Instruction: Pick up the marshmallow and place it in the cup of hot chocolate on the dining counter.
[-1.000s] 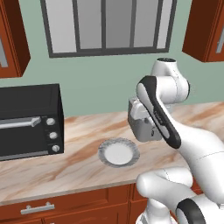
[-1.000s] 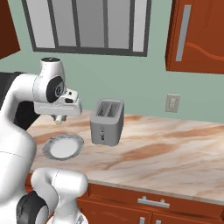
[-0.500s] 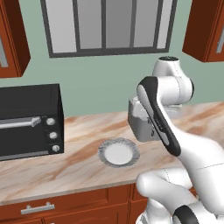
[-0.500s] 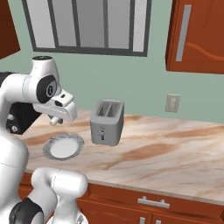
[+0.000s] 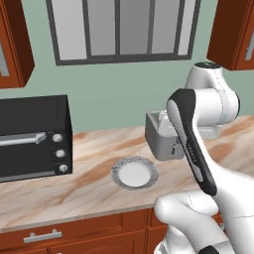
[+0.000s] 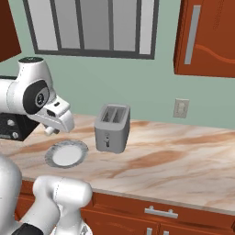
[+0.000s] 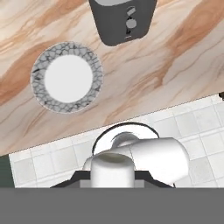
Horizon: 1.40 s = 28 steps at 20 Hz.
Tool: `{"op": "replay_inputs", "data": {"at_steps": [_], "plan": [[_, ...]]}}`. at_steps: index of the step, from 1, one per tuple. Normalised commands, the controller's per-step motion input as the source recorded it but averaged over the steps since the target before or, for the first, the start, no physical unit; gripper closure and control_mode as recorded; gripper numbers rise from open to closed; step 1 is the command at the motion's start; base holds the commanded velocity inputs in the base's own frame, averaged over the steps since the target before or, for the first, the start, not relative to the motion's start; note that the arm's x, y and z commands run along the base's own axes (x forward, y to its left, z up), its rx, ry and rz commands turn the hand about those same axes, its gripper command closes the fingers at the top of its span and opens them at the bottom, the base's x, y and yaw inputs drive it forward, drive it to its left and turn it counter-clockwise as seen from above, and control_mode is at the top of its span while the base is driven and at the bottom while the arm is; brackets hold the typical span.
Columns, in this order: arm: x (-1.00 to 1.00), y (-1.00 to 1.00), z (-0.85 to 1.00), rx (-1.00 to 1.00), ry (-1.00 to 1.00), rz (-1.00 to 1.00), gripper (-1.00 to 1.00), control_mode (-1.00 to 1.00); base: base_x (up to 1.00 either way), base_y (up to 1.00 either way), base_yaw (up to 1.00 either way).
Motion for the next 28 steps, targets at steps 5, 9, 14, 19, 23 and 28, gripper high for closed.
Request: {"op": "replay_inputs", "data": {"at_steps": [5,9,14,19,23,28], "plan": [[-0.15,-0.02,0.09,0.0,-0.02,-0.01,1.0,1.0,-0.72,-0.36,-0.11],[0.0,0.0,0.0,0.0,0.0,0.0,1.0,1.0,-0.96,-0.66,-0.15],[0.0,0.0,0.0,0.0,0.0,0.0,1.0,1.0,-0.32,-0.79,-0.22],[0.0,0.0,0.0,0.0,0.0,0.0,1.0,1.0,0.0,-0.73,-0.46],[0.0,0.0,0.0,0.0,0.0,0.0,1.0,1.0,0.0,-0.57,-0.58],[0.0,0.0,0.0,0.0,0.0,0.0,1.0,1.0,0.0,-0.57,-0.62]]}}
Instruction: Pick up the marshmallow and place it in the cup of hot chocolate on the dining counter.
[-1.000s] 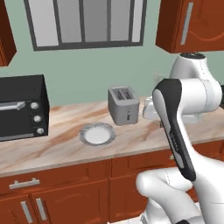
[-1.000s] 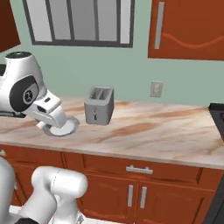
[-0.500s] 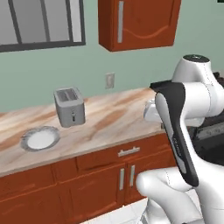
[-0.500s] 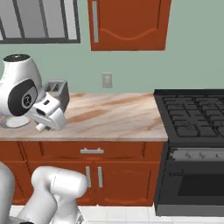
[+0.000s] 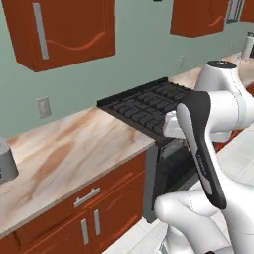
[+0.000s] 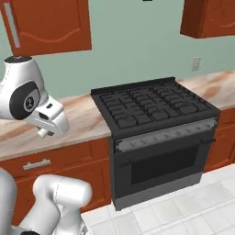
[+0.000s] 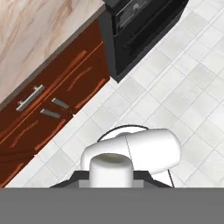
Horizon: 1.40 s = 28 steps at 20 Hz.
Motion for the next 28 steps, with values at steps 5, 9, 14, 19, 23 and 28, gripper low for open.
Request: {"op": "replay_inputs", "data": {"at_steps": [5,9,14,19,23,28], "plan": [[0.0,0.0,0.0,0.0,0.0,0.0,1.0,1.0,0.0,-0.48,-0.64],[0.0,0.0,0.0,0.0,0.0,0.0,1.0,1.0,0.0,-0.47,-0.62],[0.0,0.0,0.0,0.0,0.0,0.0,1.0,1.0,0.0,-0.41,-0.58],[0.0,0.0,0.0,0.0,0.0,0.0,1.0,1.0,0.0,-0.16,-0.66],[0.0,0.0,0.0,0.0,0.0,0.0,1.0,1.0,0.01,-0.01,-0.73],[0.0,0.0,0.0,0.0,0.0,0.0,1.0,1.0,0.03,0.0,-0.72]]}}
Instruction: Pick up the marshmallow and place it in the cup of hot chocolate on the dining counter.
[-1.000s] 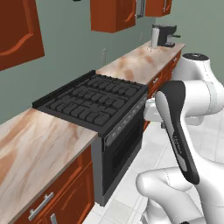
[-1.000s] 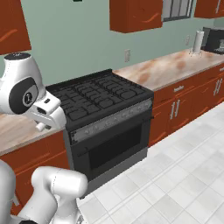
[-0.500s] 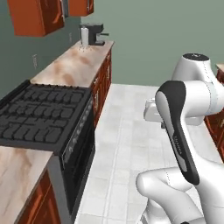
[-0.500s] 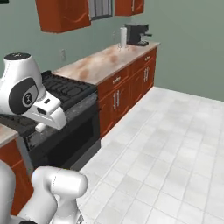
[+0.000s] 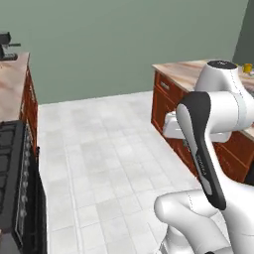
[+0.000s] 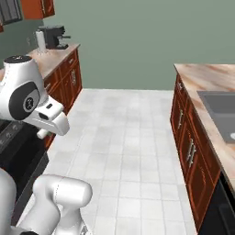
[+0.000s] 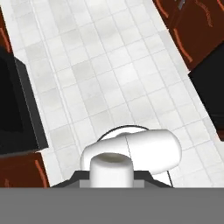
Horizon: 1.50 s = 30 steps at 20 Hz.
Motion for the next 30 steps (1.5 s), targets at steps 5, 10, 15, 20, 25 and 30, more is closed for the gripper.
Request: {"op": "replay_inputs", "data": {"at_steps": [5,10,15,20,25,30], "plan": [[0.0,0.0,0.0,0.0,0.0,0.0,1.0,1.0,0.03,0.0,-0.71],[0.0,0.0,0.0,0.0,0.0,0.0,1.0,1.0,0.36,0.06,-0.53],[0.0,0.0,0.0,0.0,0.0,0.0,1.0,1.0,1.0,0.62,-0.29],[0.0,0.0,0.0,0.0,0.0,0.0,1.0,1.0,1.0,0.99,-0.38],[0.0,0.0,0.0,0.0,0.0,0.0,1.0,1.0,1.0,1.0,-0.43],[0.0,0.0,0.0,0.0,0.0,0.0,1.0,1.0,0.99,1.0,-0.39]]}}
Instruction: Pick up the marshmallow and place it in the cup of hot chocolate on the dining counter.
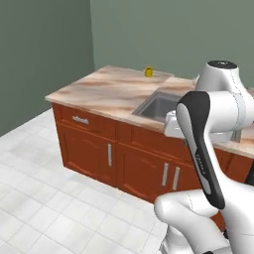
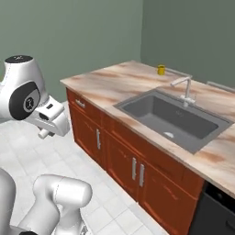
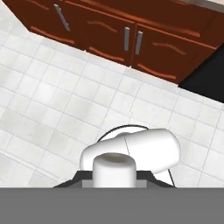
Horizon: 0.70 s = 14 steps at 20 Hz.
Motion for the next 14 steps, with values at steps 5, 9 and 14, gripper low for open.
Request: {"op": "replay_inputs", "data": {"at_steps": [5,9,14], "plan": [[0.0,0.0,0.0,0.0,0.0,0.0,1.0,1.0,0.89,1.0,-0.31],[0.0,0.0,0.0,0.0,0.0,0.0,1.0,1.0,0.77,1.0,-0.27],[0.0,0.0,0.0,0.0,0.0,0.0,1.0,1.0,0.66,1.0,-0.22]]}}
